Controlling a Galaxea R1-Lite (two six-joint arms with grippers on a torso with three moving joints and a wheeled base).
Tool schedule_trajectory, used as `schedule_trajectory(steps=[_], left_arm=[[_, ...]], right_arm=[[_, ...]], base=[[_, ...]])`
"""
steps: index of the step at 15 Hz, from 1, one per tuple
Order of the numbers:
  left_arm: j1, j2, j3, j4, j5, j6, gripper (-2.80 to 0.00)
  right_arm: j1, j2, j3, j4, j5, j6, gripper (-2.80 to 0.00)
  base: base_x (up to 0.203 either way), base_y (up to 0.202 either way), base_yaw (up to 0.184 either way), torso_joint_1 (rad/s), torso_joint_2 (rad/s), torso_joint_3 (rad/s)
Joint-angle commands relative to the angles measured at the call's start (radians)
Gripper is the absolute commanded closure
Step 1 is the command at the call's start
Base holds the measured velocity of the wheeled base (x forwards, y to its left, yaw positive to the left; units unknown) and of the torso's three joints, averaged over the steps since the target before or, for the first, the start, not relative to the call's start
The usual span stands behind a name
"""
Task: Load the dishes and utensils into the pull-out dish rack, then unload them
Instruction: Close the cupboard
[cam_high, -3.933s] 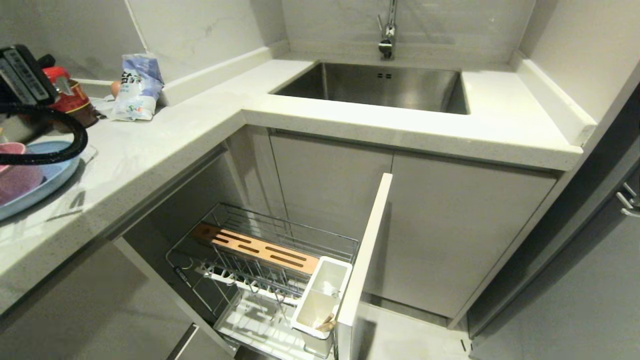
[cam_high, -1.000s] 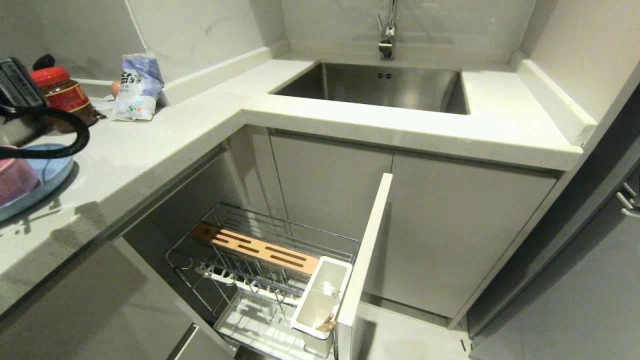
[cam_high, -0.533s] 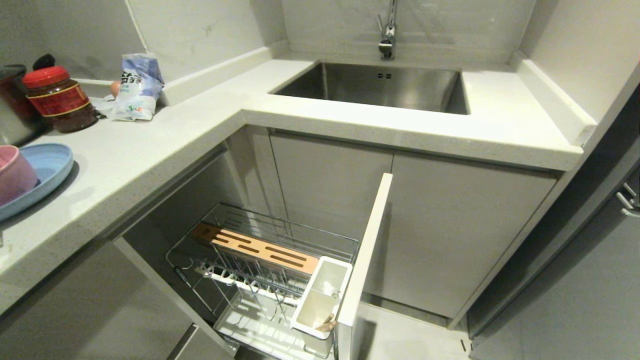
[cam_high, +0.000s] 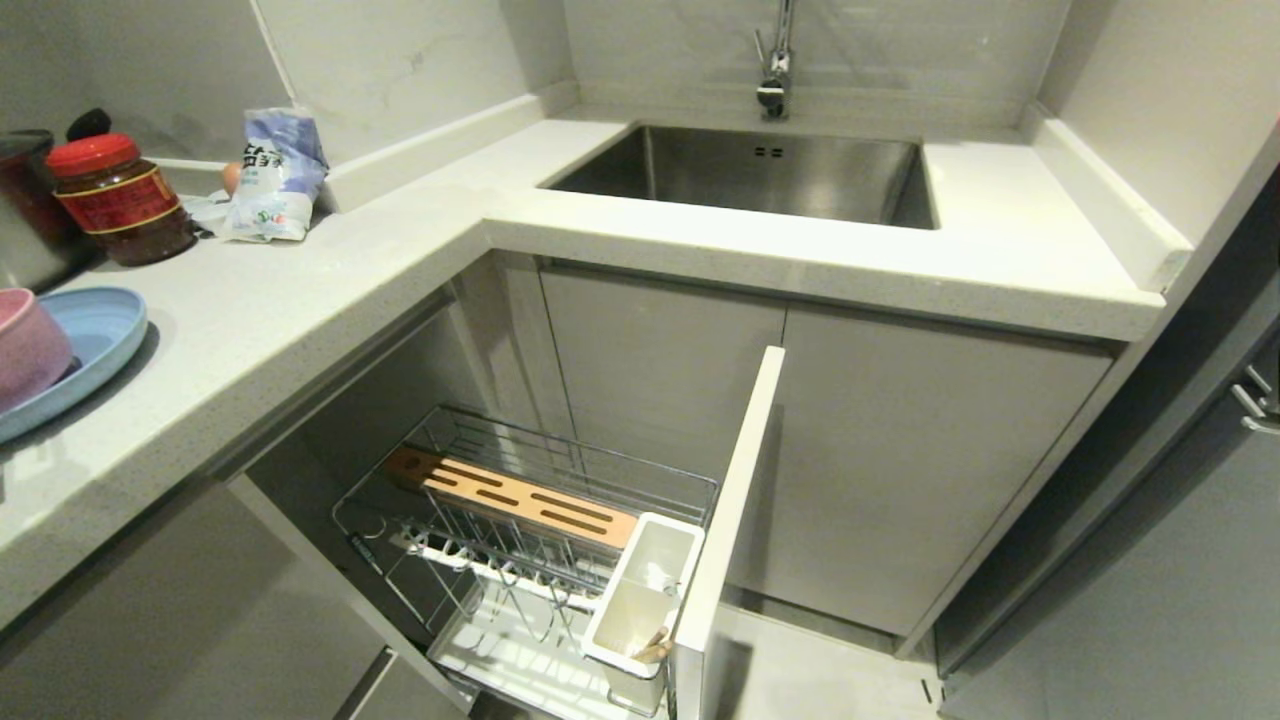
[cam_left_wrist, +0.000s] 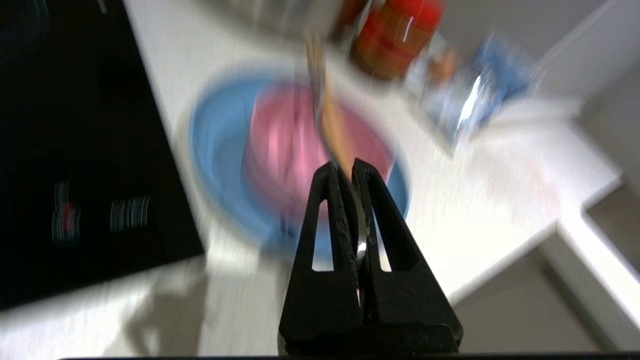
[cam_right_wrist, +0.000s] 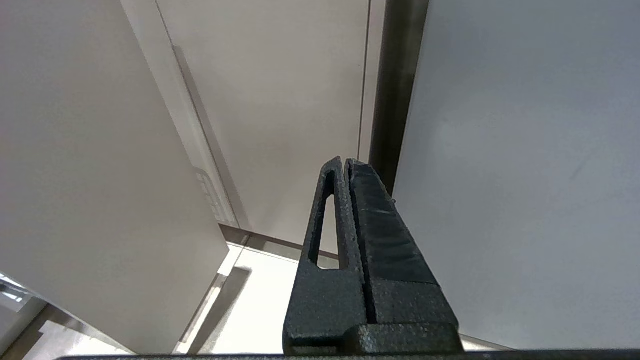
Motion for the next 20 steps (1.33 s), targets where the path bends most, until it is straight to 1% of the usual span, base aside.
schedule_trajectory(steps=[1,2,3,4,7,10,12,15,16,18,20], left_arm=[[0.117,-0.022,0.036,0.048,-0.111,-0.035,0.00],[0.158,-0.023,0.060,0.039,-0.149,-0.038,0.00],[0.188,-0.024,0.089,0.002,-0.181,-0.041,0.00],[0.206,-0.026,0.110,-0.047,-0.195,-0.041,0.00],[0.207,-0.028,0.096,-0.075,-0.197,-0.038,0.00],[0.207,-0.022,0.082,-0.160,-0.197,-0.022,0.00],[0.208,-0.004,0.081,-0.168,-0.197,-0.006,0.00],[0.225,0.058,0.087,-0.172,-0.197,-0.005,0.00],[0.241,0.089,0.094,-0.193,-0.198,-0.005,0.00],[0.251,0.134,0.145,-0.296,-0.202,-0.002,0.00],[0.253,0.165,0.200,-0.376,-0.205,0.029,0.00]], right_arm=[[0.000,-0.001,0.026,-0.001,0.000,0.000,0.00],[0.000,-0.001,0.026,-0.001,0.000,0.000,0.00],[0.000,-0.001,0.026,-0.001,0.000,0.000,0.00],[0.000,-0.001,0.026,-0.001,0.000,0.000,0.00],[0.000,-0.001,0.026,-0.001,0.000,0.000,0.00],[0.000,-0.001,0.026,-0.001,0.000,0.000,0.00],[0.000,-0.001,0.026,-0.001,0.000,0.000,0.00],[0.000,-0.001,0.026,-0.001,0.000,0.000,0.00],[0.000,-0.001,0.026,-0.001,0.000,0.000,0.00],[0.000,-0.001,0.026,-0.001,0.000,0.000,0.00],[0.000,-0.001,0.026,-0.001,0.000,0.000,0.00]], base=[[0.000,0.000,0.000,0.000,0.00,0.000],[0.000,0.000,0.000,0.000,0.00,0.000],[0.000,0.000,0.000,0.000,0.00,0.000],[0.000,0.000,0.000,0.000,0.00,0.000],[0.000,0.000,0.000,0.000,0.00,0.000],[0.000,0.000,0.000,0.000,0.00,0.000],[0.000,0.000,0.000,0.000,0.00,0.000],[0.000,0.000,0.000,0.000,0.00,0.000],[0.000,0.000,0.000,0.000,0.00,0.000],[0.000,0.000,0.000,0.000,0.00,0.000],[0.000,0.000,0.000,0.000,0.00,0.000]])
